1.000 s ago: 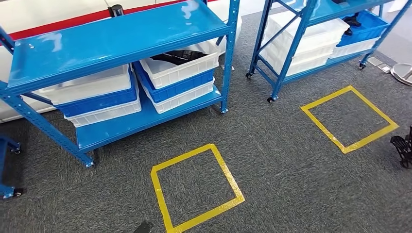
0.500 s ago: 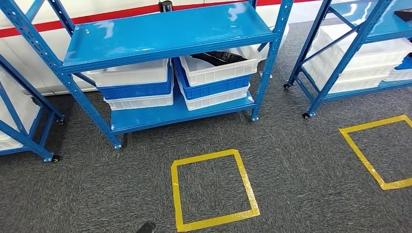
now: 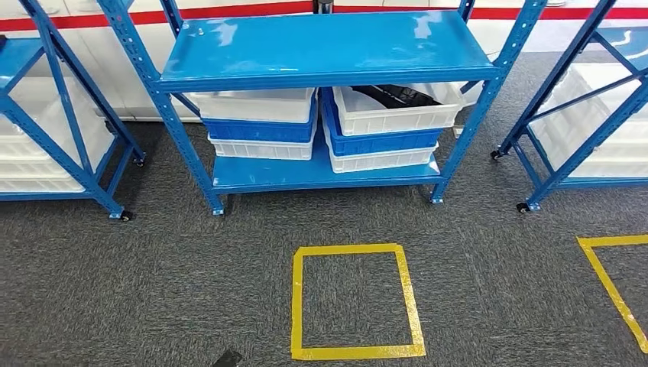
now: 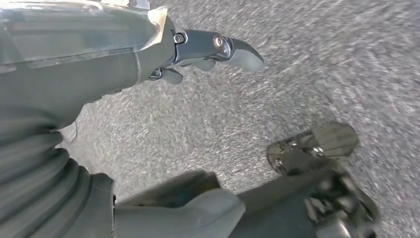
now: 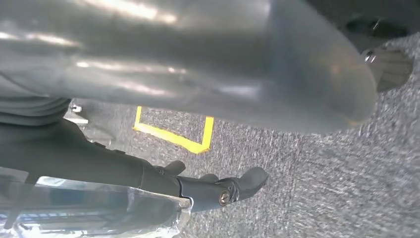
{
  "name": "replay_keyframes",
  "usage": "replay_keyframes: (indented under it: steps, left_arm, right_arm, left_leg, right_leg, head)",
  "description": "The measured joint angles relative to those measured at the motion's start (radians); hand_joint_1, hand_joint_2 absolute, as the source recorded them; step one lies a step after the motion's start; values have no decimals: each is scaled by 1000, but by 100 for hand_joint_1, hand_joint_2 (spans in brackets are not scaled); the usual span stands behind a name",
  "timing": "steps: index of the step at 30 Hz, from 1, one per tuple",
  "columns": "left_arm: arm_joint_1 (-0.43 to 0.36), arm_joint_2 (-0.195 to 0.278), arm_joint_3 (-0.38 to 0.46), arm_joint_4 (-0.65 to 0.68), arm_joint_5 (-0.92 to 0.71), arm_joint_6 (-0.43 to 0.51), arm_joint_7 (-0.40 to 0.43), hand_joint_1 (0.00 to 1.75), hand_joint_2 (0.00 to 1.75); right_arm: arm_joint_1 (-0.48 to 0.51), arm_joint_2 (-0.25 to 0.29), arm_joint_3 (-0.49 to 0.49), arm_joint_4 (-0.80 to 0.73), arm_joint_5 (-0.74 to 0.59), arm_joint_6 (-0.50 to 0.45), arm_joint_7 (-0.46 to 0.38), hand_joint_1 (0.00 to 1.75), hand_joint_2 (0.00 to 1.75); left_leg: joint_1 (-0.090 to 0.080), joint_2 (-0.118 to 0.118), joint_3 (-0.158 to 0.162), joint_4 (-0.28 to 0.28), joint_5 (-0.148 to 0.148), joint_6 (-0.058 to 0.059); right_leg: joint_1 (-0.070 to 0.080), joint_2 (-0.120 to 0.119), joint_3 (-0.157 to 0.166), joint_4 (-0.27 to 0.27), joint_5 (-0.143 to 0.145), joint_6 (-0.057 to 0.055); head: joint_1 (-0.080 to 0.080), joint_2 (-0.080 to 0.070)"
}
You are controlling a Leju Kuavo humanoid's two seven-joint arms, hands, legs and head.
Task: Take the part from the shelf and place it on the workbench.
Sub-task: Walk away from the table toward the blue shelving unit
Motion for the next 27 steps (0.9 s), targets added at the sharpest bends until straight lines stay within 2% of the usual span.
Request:
replay_keyframes:
  steps: [1, 3, 4, 5, 6, 7, 8, 9, 10, 11, 12, 14, 15, 16, 18, 19, 20, 21, 22, 23, 25, 26, 27]
  left_arm:
    - [0, 0, 0, 0, 0, 0, 0, 0, 175]
    - [-2, -2, 0, 0, 0, 0, 0, 0, 175]
    - [-4, -2, 0, 0, 0, 0, 0, 0, 175]
    - [-3, -3, 0, 0, 0, 0, 0, 0, 175]
    - [-1, -3, 0, 0, 0, 0, 0, 0, 175]
    - [1, -3, 0, 0, 0, 0, 0, 0, 175]
    - [2, -3, 0, 0, 0, 0, 0, 0, 175]
    - [3, -3, 0, 0, 0, 0, 0, 0, 175]
    - [3, -3, 0, 0, 0, 0, 0, 0, 175]
    - [3, -4, 0, 0, -1, 0, 0, 0, 175]
    - [3, -4, 0, 0, -2, 0, 2, 0, 175]
    - [4, -3, -1, 0, -6, 2, 8, 0, 175]
    - [5, -3, -1, 0, -8, 2, 11, 0, 175]
    - [6, -3, -1, 0, -8, 3, 13, 0, 175]
    - [3, -4, -1, 0, -8, 5, 13, 0, 87]
    - [2, -5, -1, 0, -7, 5, 11, 0, 44]
    - [1, -6, -1, 0, -5, 5, 8, 0, 0]
    - [3, -6, -1, 0, -2, 5, 3, 0, 0]
    - [6, -7, 0, 0, 2, 5, -3, 0, 0]
    - [9, -7, 0, 0, 6, 4, -9, 0, 0]
    - [11, -6, 0, 0, 14, 1, -18, 0, 0]
    - [10, -5, 0, 0, 19, -2, -20, 0, 0]
    - [9, -5, 0, 0, 21, -5, -23, 0, 0]
  right_arm:
    - [0, 0, 0, 0, 0, 0, 0, 0, 0]
    - [2, 0, 0, 0, 0, 1, 0, 0, 0]
    - [4, 0, 0, 0, 0, 1, 0, 0, 0]
    - [6, 0, 0, 0, 0, 2, 0, 0, 0]
    - [8, -1, 0, 0, 0, 2, 0, 0, 0]
    - [9, -1, 0, 0, 0, 2, 0, 0, 0]
    - [8, -2, 0, 0, 0, 2, -1, 0, 0]
    - [8, -3, 0, 0, 0, 2, -1, 0, 0]
    - [7, -3, 0, 0, 0, 3, -2, 0, 0]
    - [6, -3, 0, 0, -1, 4, -5, 0, 0]
    - [4, -4, 0, 0, -3, 7, -7, 0, 0]
    - [-8, -2, -1, 0, -8, 20, -8, 0, 0]
    - [-18, 1, -1, 0, -9, 28, -4, 0, 0]
    - [-28, 4, -1, 0, -9, 36, 2, 0, 0]
    - [-45, 10, -1, -1, -8, 45, 13, 0, 0]
    - [-50, 12, -1, -1, -8, 47, 16, 0, 0]
    - [-53, 12, -2, -1, -8, 47, 16, 0, 0]
    - [-54, 12, -2, -1, -9, 44, 13, 0, 0]
    - [-56, 12, -3, -1, -9, 41, 9, 0, 0]
    - [-58, 11, -4, -1, -10, 38, 5, 0, 0]
    - [-64, 12, -6, -1, -10, 32, -1, 0, 0]
    - [-66, 13, -7, -1, -10, 28, -1, 0, 0]
    - [-67, 13, -7, -1, -10, 25, -1, 0, 0]
  left_leg:
    - [3, -13, 3, -5, 5, 7]
    - [8, -40, 4, -11, 12, 17]
    - [8, -55, 3, -11, 14, 20]
    - [8, -71, 2, -11, 14, 21]
    - [8, -88, 1, -10, 14, 21]
    - [9, -104, 2, -9, 14, 20]
    - [9, -119, 3, -8, 14, 19]
    - [11, -134, 3, -6, 13, 16]
    - [9, -148, 2, -2, 11, 11]
    - [9, -159, 0, 0, 9, 5]
    - [8, -167, -3, 2, 9, -2]
    - [11, -182, -8, -1, 12, -16]
    - [12, -178, -11, 2, 11, -21]
    - [12, -160, -18, 15, 2, -26]
    - [10, -97, -63, 107, -51, -34]
    - [10, -72, -99, 177, -85, -37]
    - [12, -57, -135, 244, -111, -41]
    - [13, -50, -157, 284, -120, -43]
    - [15, -47, -159, 286, -109, -43]
    - [16, -44, -139, 247, -82, -42]
    - [14, -31, -61, 106, -21, -32]
    - [11, -24, -30, 49, -4, -26]
    - [8, -19, -11, 16, 2, -22]
  right_leg:
    - [-1, 26, -6, 19, -12, 3]
    - [-4, 92, -51, 119, -62, -1]
    - [-5, 108, -85, 189, -90, -4]
    - [-6, 115, -116, 248, -109, -3]
    - [-7, 117, -134, 276, -112, 2]
    - [-9, 119, -134, 265, -99, 10]
    - [-12, 123, -115, 215, -71, 20]
    - [-17, 141, -83, 138, -36, 30]
    - [-19, 161, -55, 72, -9, 34]
    - [-20, 176, -35, 25, 10, 31]
    - [-19, 188, -25, 2, 18, 25]
    - [-16, 174, -23, 1, 22, 5]
    - [-16, 165, -22, -1, 25, -2]
    - [-18, 155, -21, -3, 27, -10]
    - [-19, 129, -18, -6, 27, -21]
    - [-18, 114, -18, -6, 25, -26]
    - [-16, 99, -17, -5, 23, -28]
    - [-14, 86, -17, -5, 22, -29]
    - [-13, 76, -16, -5, 21, -30]
    - [-13, 70, -15, -5, 20, -30]
    - [-11, 63, -11, -4, 17, -26]
    - [-8, 61, -10, -4, 15, -22]
    - [-6, 59, -9, -4, 13, -18]
  head:
    - [2, 0]
    - [9, 0]
    - [12, 0]
    - [14, 0]
    - [14, 0]
    - [15, 0]
    - [15, 0]
    - [16, 0]
    - [18, 0]
    - [20, 0]
    - [21, 0]
    - [20, 0]
    - [20, 0]
    - [18, 0]
    - [7, 0]
    - [3, 0]
    - [0, 0]
    - [0, 0]
    - [0, 0]
    - [0, 0]
    - [-1, 0]
    - [-1, 0]
    - [-1, 0]
